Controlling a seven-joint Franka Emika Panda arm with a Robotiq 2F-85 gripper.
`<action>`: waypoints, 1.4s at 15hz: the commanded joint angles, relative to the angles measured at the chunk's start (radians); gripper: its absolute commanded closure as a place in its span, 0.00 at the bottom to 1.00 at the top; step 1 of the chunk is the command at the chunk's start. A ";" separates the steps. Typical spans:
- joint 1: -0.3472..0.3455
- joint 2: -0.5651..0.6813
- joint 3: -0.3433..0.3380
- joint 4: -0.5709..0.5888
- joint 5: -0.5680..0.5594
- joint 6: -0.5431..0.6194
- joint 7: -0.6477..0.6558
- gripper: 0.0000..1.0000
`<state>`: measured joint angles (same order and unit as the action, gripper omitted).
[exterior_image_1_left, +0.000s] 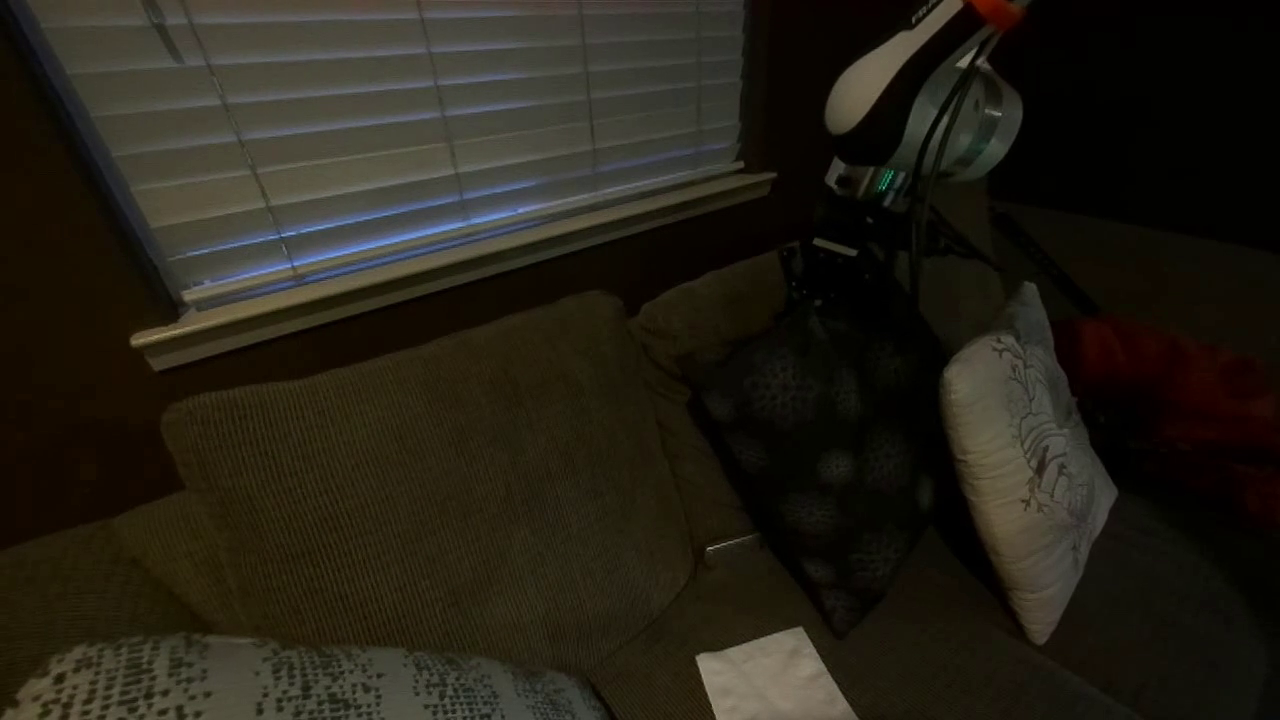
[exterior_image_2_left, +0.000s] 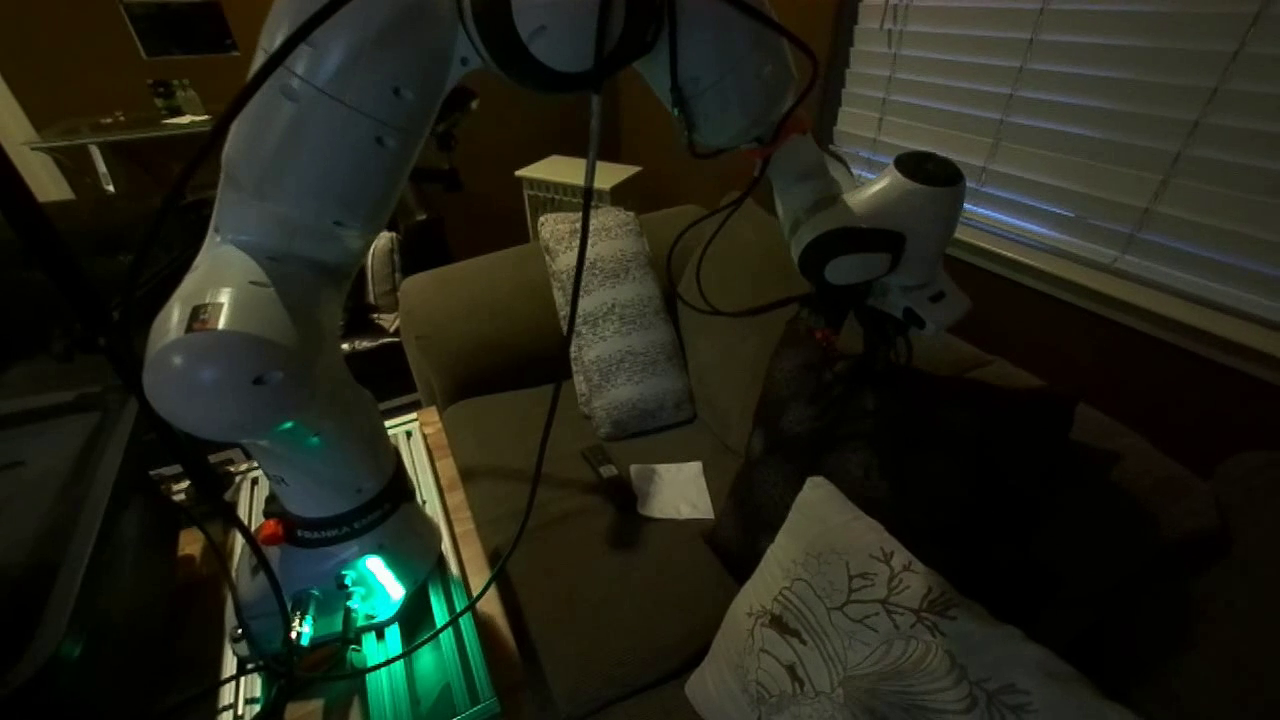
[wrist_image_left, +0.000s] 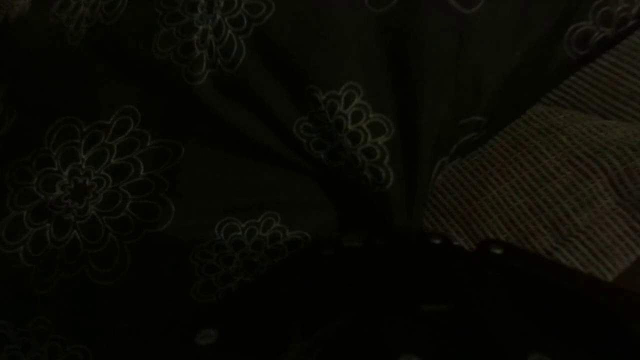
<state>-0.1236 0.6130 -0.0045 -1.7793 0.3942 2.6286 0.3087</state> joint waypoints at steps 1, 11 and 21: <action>-0.031 -0.102 0.080 -0.069 0.111 0.061 -0.047 0.98; -0.024 -0.042 0.103 -0.049 0.141 0.057 -0.069 0.93; -0.099 -0.075 0.278 -0.102 0.389 0.143 -0.269 0.98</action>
<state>-0.1892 0.5797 0.1892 -1.8689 0.6498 2.7395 0.1243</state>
